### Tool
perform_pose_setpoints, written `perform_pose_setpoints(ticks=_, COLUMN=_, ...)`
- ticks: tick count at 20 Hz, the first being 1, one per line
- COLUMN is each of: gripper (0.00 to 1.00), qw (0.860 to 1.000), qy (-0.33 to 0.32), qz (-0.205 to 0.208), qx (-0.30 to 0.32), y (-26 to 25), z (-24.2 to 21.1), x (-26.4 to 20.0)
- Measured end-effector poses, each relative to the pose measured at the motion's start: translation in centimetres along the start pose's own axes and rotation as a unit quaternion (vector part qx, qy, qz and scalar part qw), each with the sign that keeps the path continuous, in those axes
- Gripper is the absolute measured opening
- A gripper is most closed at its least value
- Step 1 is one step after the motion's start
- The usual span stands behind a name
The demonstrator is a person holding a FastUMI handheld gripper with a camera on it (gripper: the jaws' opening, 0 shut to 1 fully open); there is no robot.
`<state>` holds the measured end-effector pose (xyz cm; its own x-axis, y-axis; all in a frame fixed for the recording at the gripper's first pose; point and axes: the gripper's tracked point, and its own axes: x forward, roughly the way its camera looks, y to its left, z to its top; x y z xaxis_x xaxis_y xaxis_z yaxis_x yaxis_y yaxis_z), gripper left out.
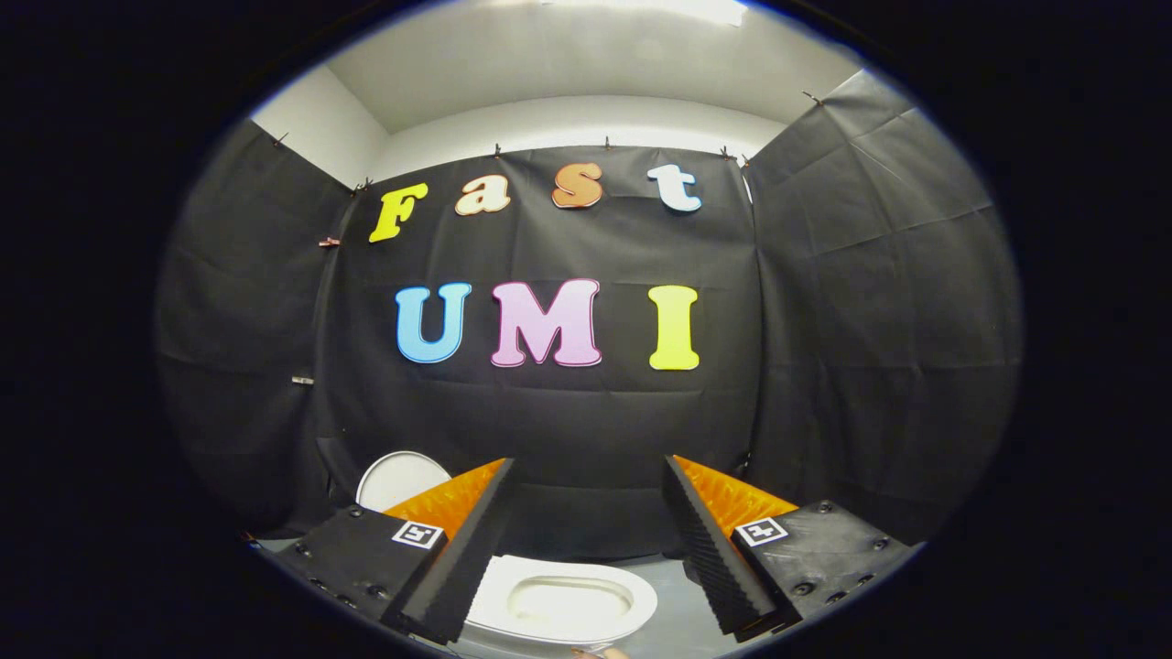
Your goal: Open the toilet lid.
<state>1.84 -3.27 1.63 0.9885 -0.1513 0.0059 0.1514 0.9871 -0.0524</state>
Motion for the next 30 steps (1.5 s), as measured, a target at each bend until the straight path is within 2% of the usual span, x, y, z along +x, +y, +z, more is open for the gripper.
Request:
perform_pose_setpoints(ticks=7, gripper=1.0, qw=1.0, qy=0.021, qz=0.004, qx=0.014, y=-0.8, z=-1.1, x=-0.1)
perform_pose_setpoints(ticks=30, gripper=1.0, qw=1.0, qy=0.028, qz=0.011, qx=-0.002, y=0.3, z=-2.0, x=-0.2)
